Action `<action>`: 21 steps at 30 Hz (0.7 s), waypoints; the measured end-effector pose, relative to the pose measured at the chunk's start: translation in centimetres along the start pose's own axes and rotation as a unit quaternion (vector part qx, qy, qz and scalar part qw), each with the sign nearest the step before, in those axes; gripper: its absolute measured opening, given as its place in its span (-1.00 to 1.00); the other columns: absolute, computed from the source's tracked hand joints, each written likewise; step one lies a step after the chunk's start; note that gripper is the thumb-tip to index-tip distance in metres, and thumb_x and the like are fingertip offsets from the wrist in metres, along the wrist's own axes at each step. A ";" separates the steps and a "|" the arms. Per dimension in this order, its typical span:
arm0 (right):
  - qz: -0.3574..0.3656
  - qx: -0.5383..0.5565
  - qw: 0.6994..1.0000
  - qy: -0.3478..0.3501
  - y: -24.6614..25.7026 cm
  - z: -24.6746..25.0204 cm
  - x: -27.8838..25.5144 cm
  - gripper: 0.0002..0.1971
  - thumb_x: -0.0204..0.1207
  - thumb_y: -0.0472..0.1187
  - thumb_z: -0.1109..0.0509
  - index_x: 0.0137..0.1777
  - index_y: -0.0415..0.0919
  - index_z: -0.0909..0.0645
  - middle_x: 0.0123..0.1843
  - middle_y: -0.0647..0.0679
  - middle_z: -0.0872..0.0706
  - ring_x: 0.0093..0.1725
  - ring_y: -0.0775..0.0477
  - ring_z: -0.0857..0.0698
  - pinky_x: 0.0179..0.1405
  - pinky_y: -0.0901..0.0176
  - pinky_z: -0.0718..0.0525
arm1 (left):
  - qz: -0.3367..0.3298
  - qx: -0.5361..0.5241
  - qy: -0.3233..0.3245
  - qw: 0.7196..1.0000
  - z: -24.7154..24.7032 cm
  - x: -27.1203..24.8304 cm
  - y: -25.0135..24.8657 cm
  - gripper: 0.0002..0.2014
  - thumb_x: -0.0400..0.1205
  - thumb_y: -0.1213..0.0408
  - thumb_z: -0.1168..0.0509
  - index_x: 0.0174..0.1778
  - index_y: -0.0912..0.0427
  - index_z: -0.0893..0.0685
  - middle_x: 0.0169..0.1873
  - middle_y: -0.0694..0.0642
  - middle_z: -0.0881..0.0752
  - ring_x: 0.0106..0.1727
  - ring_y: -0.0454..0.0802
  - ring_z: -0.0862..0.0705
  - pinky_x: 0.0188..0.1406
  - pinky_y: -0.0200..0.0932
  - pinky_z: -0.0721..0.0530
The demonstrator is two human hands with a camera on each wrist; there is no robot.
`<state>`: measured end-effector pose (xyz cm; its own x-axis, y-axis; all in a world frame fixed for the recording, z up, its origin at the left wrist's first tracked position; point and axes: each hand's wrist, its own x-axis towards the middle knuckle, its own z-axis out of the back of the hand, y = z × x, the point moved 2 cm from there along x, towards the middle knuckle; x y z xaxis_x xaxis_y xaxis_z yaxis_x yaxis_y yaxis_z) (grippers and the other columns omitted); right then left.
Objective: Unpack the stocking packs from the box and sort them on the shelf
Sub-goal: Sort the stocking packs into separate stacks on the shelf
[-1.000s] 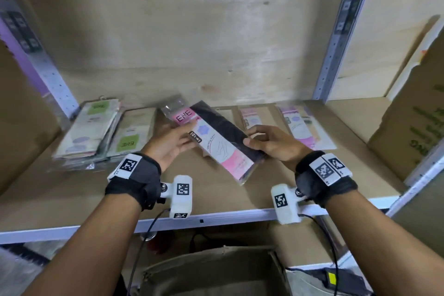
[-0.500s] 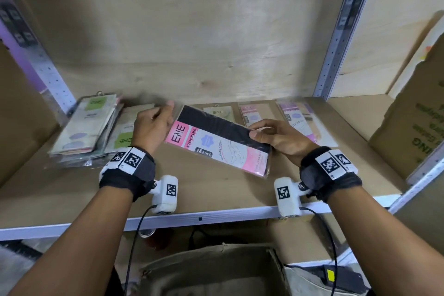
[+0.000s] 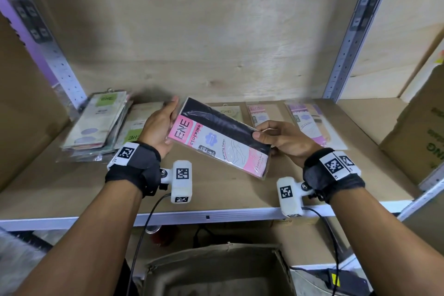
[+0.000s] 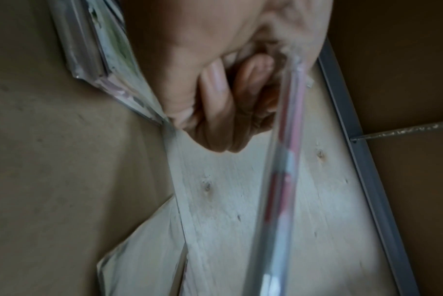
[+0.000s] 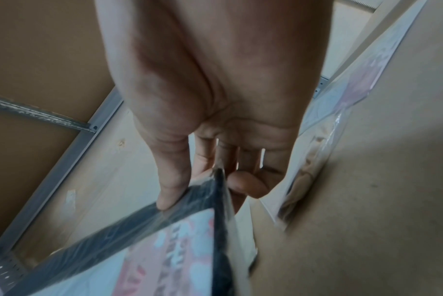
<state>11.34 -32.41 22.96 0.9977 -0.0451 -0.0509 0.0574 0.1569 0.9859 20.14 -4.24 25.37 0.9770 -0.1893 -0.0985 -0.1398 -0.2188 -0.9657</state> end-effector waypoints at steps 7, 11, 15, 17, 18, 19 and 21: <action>-0.008 -0.003 1.000 -0.001 0.4 -0.3 0.0 -0.91 0.53 -0.20 -0.53 -0.05 -0.15 -0.69 -0.14 -0.18 -0.77 -0.30 -0.03 -0.66 -0.42 0.22 -0.51 | 0.017 -0.051 0.008 0.999 0.3 0.0 0.2 -0.67 0.69 -0.10 -0.30 -0.21 0.08 -0.64 -0.56 0.03 -0.61 -0.66 -0.10 -0.53 -0.79 -0.31 -0.26; -0.031 0.030 0.999 -0.016 0.0 -0.2 -0.2 -0.88 0.54 -0.22 -0.52 0.01 -0.22 -0.68 -0.10 -0.24 -0.74 -0.25 -0.11 -0.63 -0.40 0.16 -0.48 | -0.042 0.092 -0.060 0.993 0.7 0.7 0.3 -0.41 0.68 -0.31 -0.15 -0.57 0.01 -0.53 -0.64 0.01 -0.56 -0.59 -0.04 -0.53 -0.51 -0.17 -0.27; -0.051 0.081 0.995 -0.028 -0.1 -0.1 -0.3 -0.89 0.54 -0.22 -0.51 0.02 -0.21 -0.69 -0.02 -0.30 -0.74 -0.13 -0.20 -0.64 -0.29 0.09 -0.55 | -0.012 -0.023 -0.073 0.997 1.6 0.9 0.8 -0.36 0.68 -0.38 0.00 -0.13 0.04 -0.81 -0.25 0.09 -0.82 -0.39 -0.08 -0.66 -0.36 -0.23 -0.57; -0.064 0.117 0.990 -0.040 -0.3 -0.2 -0.2 -0.87 0.54 -0.22 -0.51 0.04 -0.20 -0.68 0.00 -0.30 -0.78 -0.10 -0.20 -0.71 -0.18 0.04 -0.66 | 0.014 -0.054 -0.065 0.996 2.1 0.7 1.0 -0.30 0.69 -0.38 0.02 0.12 0.16 -0.76 -0.09 0.19 -0.85 -0.42 -0.07 -0.71 -0.42 -0.26 -0.66; -0.069 0.139 0.987 -0.045 -0.4 -0.3 -0.1 -0.86 0.53 -0.23 -0.52 0.05 -0.21 -0.68 -0.02 -0.27 -0.80 -0.12 -0.18 -0.73 -0.17 0.03 -0.69 | 0.029 -0.040 -0.056 0.997 2.1 0.5 1.3 -0.31 0.68 -0.38 0.00 0.16 0.17 -0.73 -0.05 0.21 -0.87 -0.37 -0.04 -0.78 -0.40 -0.24 -0.72; -0.075 0.163 0.983 -0.050 -0.6 -0.5 -0.1 -0.85 0.53 -0.24 -0.52 0.05 -0.22 -0.67 -0.05 -0.24 -0.81 -0.16 -0.16 -0.74 -0.21 0.05 -0.71 | 0.045 -0.010 -0.038 0.998 1.9 0.3 1.6 -0.36 0.67 -0.38 -0.05 0.16 0.14 -0.71 -0.05 0.20 -0.88 -0.29 0.01 -0.84 -0.36 -0.22 -0.77; -0.085 0.207 0.973 -0.056 -0.8 -1.1 0.0 -0.83 0.53 -0.29 -0.51 0.07 -0.26 -0.64 -0.10 -0.22 -0.81 -0.25 -0.12 -0.76 -0.34 0.11 -0.73 | 0.078 0.073 0.021 0.994 1.1 -0.6 2.2 -0.49 0.64 -0.31 -0.22 0.16 0.08 -0.68 -0.06 0.17 -0.89 -0.13 0.10 -0.88 -0.28 -0.17 -0.83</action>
<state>11.30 -31.44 22.02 0.9634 -0.1462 -0.2248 0.1792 -0.2723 0.9454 19.45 -3.52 22.99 0.9372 -0.2499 -0.2432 -0.2619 -0.0438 -0.9641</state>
